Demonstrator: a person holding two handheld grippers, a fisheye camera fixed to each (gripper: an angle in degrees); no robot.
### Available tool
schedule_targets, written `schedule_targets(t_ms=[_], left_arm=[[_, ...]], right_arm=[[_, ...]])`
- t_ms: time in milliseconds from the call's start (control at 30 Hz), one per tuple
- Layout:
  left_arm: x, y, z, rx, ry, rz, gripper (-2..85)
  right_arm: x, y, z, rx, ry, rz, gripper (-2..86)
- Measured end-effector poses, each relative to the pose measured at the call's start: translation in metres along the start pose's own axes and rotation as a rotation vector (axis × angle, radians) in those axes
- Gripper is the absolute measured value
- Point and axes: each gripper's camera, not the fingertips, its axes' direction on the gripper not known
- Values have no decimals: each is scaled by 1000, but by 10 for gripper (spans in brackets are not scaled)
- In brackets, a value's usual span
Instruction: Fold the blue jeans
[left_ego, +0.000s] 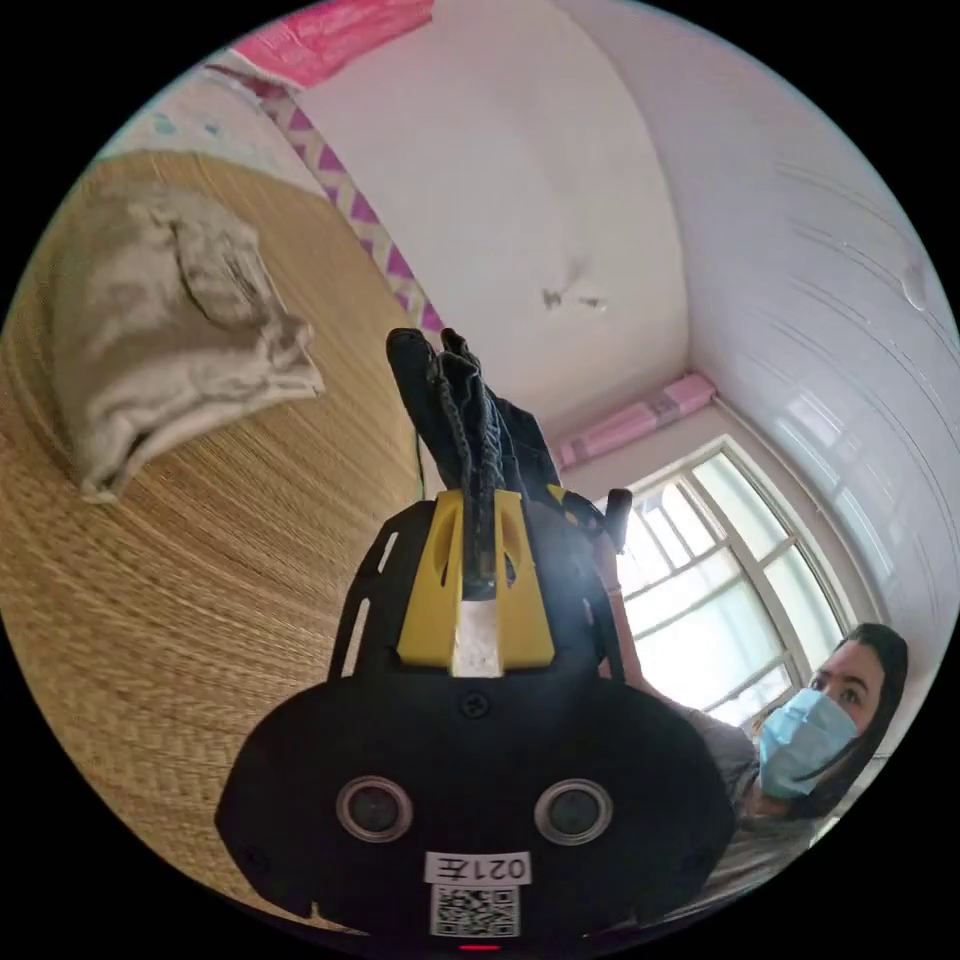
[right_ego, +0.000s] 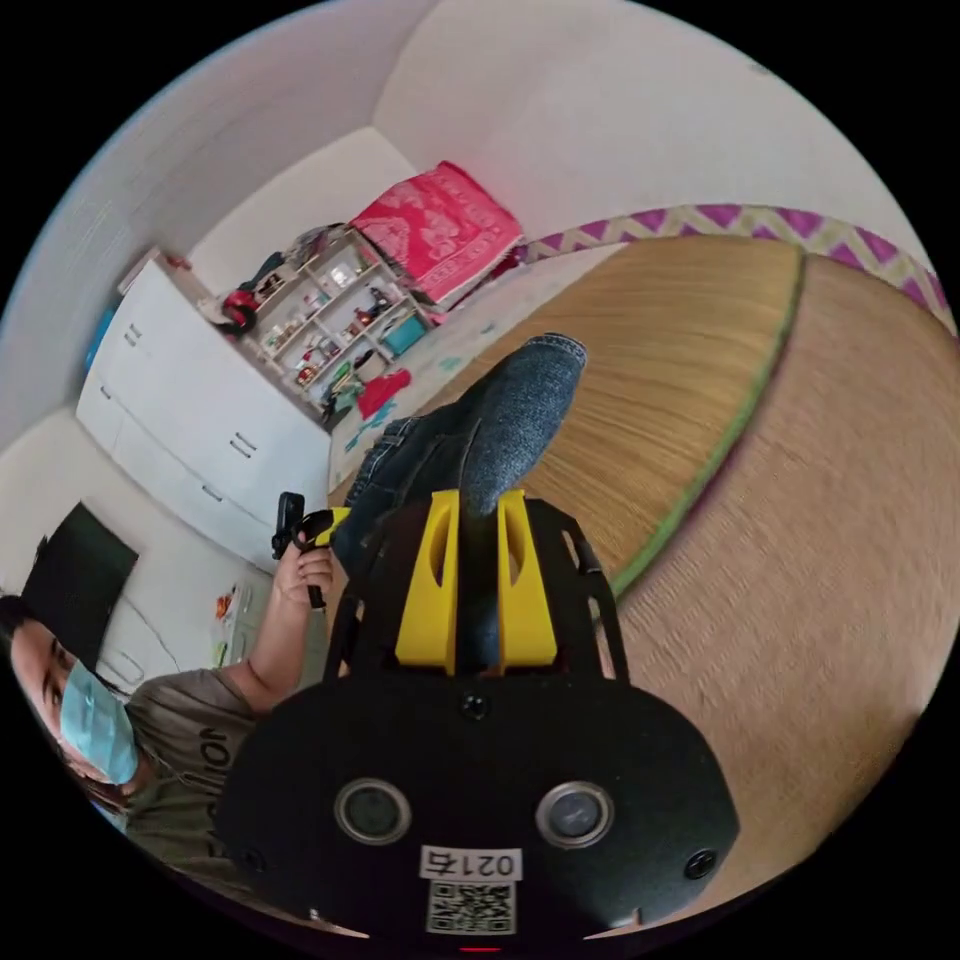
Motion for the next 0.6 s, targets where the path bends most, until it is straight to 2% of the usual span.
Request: schedule_targets(t_ms=[100, 200, 300, 400, 433, 467, 500, 600], left_arm=[[-2, -41, -80, 170, -70, -11, 45], [-20, -79, -135, 307, -133, -35, 47], [-69, -104, -165, 384, -215, -115, 53], [-151, -104, -172, 327, -289, -317, 52], [-164, -101, -174, 314, -275, -340, 49], [-177, -93, -183, 333, -162, -335, 37], [-175, -85, -193, 351, -115, -339, 20], [-119, -74, -210, 366, -169, -223, -3]], right_arm=[[-31, -100, 65, -49, -60, -115, 62], [-64, -176, 135, -59, -3, -200, 73], [-72, -213, 202, -83, 133, -177, 97], [-63, -199, 253, -204, 229, -177, 100], [-55, -183, 259, -226, 231, -160, 87], [-51, -174, 258, -228, 226, -155, 81], [-46, -154, 251, -233, 214, -168, 73], [-42, -92, 214, -271, 282, -249, 43]])
